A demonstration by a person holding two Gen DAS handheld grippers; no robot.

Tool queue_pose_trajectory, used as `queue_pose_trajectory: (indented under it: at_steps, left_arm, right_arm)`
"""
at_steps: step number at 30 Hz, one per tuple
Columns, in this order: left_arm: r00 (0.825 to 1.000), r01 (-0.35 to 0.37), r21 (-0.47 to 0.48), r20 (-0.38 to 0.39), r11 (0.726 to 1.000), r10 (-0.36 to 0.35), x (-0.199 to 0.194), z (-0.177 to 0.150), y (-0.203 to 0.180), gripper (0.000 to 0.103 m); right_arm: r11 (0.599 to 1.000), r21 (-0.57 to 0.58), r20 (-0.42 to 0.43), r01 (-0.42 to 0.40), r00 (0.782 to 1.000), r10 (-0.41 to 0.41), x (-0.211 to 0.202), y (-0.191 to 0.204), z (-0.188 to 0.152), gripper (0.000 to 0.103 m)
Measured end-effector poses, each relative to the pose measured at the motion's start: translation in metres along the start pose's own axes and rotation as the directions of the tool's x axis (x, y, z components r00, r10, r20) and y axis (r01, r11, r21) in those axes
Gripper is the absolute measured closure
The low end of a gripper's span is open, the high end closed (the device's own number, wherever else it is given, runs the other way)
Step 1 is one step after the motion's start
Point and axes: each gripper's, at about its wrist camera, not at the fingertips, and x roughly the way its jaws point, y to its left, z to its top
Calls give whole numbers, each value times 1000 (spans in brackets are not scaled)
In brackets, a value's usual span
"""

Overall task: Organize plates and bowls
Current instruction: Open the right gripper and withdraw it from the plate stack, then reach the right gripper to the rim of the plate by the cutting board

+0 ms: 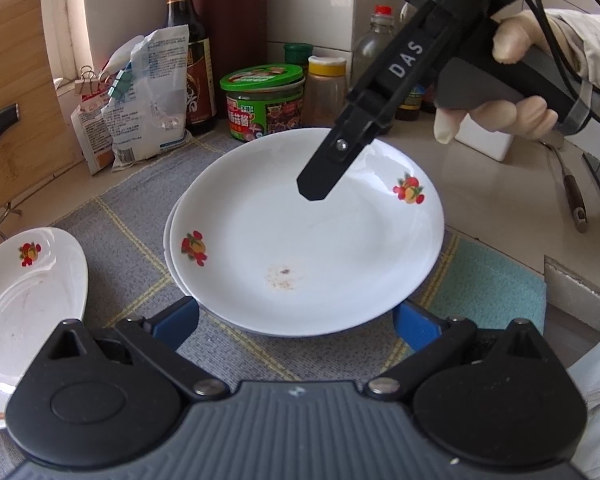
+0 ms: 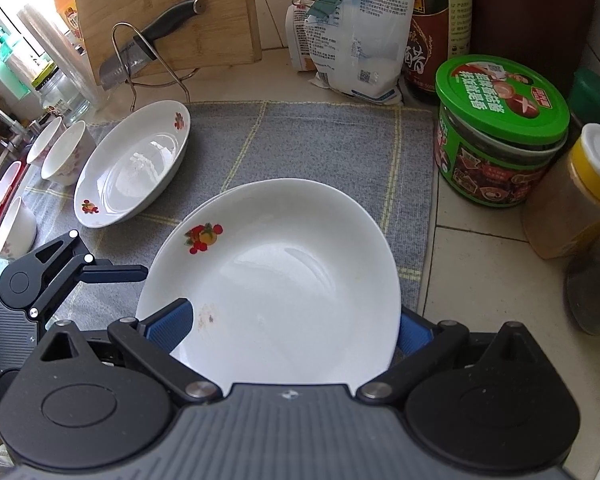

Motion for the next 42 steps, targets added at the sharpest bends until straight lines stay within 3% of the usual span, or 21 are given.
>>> queue_pose_trajectory:
  at_steps: [10,19,24,30,33,38,42]
  left_arm:
    - [1000,-12,-39,14,999,13,-5,3,-2,1]
    - [991,-101,-169,65,980,113,-25,5,-6,1]
    - [964,-229,-289,65,930,258,-43,4,-5,1]
    - [897,-403,-426,-9,810,441,-66,-11,9,1]
    - [870,-462,-450,-66,764,488,-74,-28,23,1]
    - [871,-479,-454,-140,751,471,-73,-58,51,1]
    - [879,-468,-441,-140,766,457,-67,-70,71,1]
  right_arm:
    - [999,-36,1,36,999,-36,-5,2,-9,0]
    - [980,-166,74,111,992,-100,-15,28,-12,0]
    - [970,-215,124,110,989,-85,-17,40,-10,0]
    - [962,-269,144,46,989,-7,-13,54,0,0]
    - [958,-285,146,27,989,15,-5,65,7,0]
    - [955,-297,139,17,990,26,8,88,15,0]
    - [956,-289,135,44,991,-5,19,107,22,0]
